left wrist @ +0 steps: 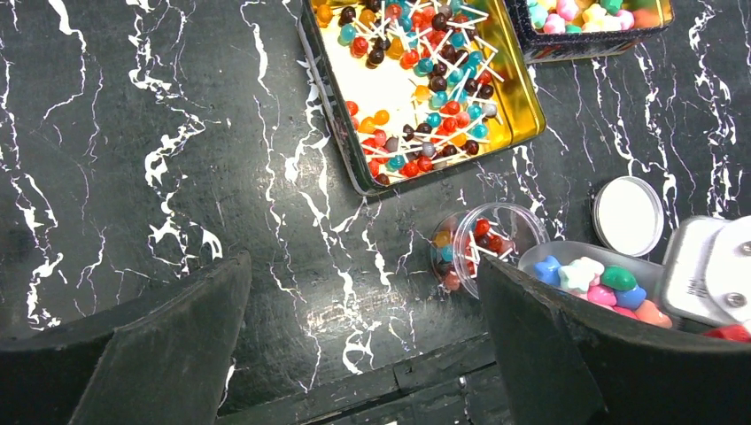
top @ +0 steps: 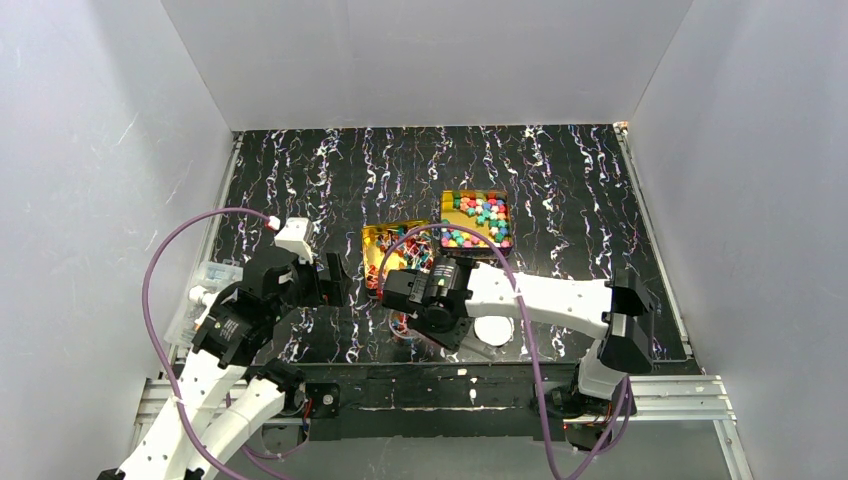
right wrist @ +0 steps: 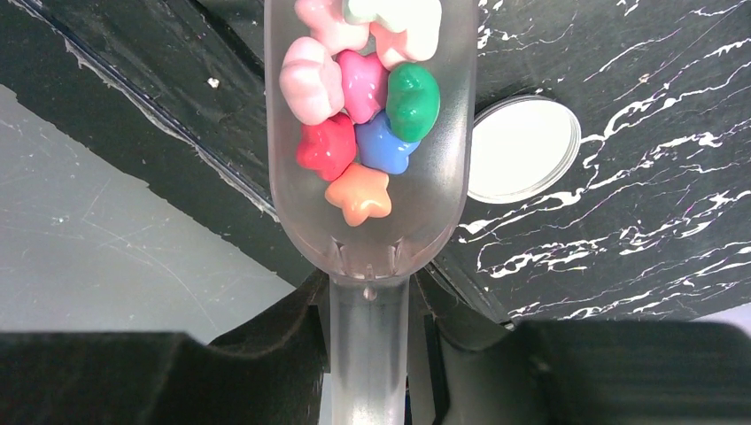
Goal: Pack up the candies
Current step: Place the fake candies in the packing bottle, then scoop the fake candies from the storage box.
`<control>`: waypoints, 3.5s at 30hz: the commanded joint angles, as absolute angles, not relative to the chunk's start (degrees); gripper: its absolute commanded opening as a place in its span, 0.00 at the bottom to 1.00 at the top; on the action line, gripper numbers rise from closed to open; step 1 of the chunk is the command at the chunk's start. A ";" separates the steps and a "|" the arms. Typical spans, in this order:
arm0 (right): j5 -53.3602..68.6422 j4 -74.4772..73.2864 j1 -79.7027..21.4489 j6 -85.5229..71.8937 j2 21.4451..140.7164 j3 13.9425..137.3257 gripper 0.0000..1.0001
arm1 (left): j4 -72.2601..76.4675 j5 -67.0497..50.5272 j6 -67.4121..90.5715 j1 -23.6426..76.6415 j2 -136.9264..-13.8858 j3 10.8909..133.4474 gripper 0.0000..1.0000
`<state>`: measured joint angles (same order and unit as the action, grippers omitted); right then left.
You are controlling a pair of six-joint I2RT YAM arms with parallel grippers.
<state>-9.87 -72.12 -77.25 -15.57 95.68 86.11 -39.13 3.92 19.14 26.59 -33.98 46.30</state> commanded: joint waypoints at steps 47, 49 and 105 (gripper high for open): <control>-0.37 -81.30 -70.93 -18.59 95.83 91.39 0.01 | -39.64 0.80 19.16 26.20 -32.24 46.23 0.98; -0.36 -81.36 -70.93 -18.65 96.20 92.68 0.01 | -39.55 0.64 19.16 26.13 -32.26 46.23 0.98; -18.66 -79.78 -52.51 -9.73 93.52 99.06 0.01 | -39.29 -2.45 18.81 25.69 -35.71 45.97 0.98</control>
